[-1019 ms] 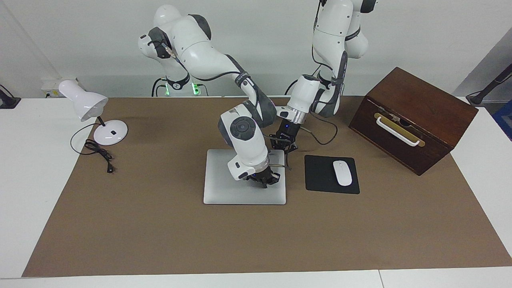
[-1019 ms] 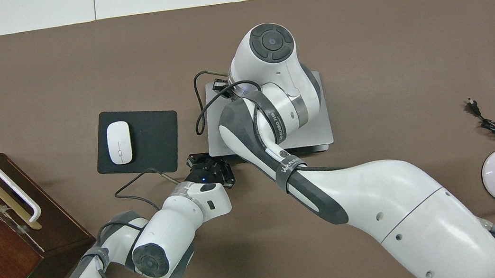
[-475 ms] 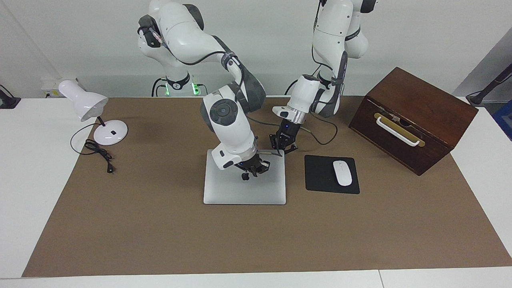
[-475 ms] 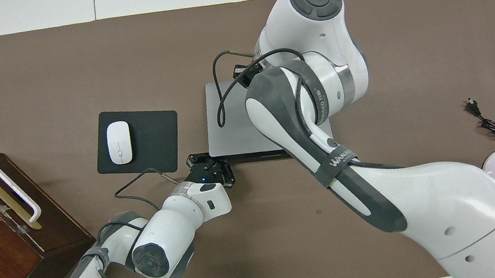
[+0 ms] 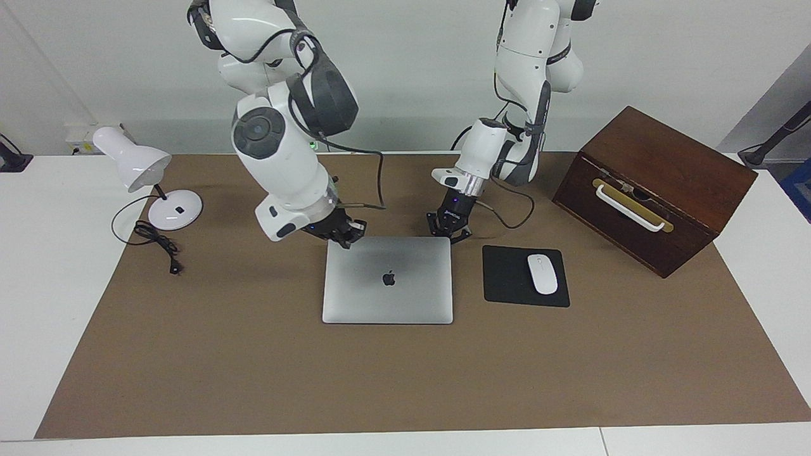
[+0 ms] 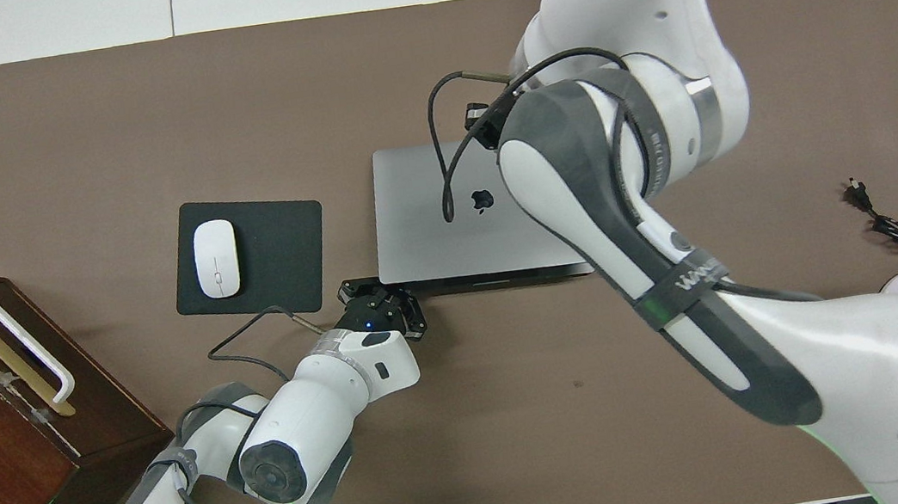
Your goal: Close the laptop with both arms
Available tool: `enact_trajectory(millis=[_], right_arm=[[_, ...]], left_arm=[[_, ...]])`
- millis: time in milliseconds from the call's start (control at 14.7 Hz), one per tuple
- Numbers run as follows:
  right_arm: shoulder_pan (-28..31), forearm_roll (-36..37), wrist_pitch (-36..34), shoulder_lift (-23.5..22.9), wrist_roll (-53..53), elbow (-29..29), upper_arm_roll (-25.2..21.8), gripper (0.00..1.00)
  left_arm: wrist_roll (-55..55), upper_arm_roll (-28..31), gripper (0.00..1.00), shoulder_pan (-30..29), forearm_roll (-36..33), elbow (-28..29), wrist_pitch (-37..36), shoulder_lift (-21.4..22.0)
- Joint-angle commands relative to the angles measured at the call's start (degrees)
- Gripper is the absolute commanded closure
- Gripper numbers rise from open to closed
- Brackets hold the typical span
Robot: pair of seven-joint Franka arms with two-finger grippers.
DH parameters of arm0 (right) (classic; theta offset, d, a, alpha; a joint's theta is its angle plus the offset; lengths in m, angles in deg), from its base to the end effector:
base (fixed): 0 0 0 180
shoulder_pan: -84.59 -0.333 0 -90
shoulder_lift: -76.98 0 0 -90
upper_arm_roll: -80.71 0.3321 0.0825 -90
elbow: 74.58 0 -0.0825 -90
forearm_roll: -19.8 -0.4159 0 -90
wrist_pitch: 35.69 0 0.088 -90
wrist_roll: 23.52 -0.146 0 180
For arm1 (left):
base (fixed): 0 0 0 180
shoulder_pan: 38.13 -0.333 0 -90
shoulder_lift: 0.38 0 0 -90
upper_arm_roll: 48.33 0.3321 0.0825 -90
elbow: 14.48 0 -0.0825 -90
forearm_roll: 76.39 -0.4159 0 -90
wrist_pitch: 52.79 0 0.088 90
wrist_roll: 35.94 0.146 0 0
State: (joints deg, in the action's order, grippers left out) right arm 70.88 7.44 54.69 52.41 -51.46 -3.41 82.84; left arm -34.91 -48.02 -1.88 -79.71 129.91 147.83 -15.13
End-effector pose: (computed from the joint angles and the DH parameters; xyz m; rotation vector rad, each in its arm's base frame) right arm 0.6754 0.2190 0.4916 -2.9322 0.3318 0.2553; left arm 0.4424 -0.3302 0.2227 2.5850 -0.9552 0.9955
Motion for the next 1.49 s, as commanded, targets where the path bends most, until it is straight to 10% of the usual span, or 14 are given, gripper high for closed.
enact_trajectory(millis=[0,951,1426], right_arm=[[2.63,-0.56,-4.85,3.28,5.5,0.81,-0.28,1.0],[15.91,17.9,-10.85,15.85,39.07,-3.32,-1.15,1.0],[16.17,14.12,-3.4,19.2,34.01,11.43,-2.39,1.0]], left_arm=[[0.2,0.4,1.0,-2.76,-0.9,1.33,-0.94,-3.37],[-1.38,-0.04,1.0,-4.34,-0.47,3.53,-22.18,11.39],[-1.12,-0.04,1.0,-4.7,8.92,-6.56,-50.04,20.02]])
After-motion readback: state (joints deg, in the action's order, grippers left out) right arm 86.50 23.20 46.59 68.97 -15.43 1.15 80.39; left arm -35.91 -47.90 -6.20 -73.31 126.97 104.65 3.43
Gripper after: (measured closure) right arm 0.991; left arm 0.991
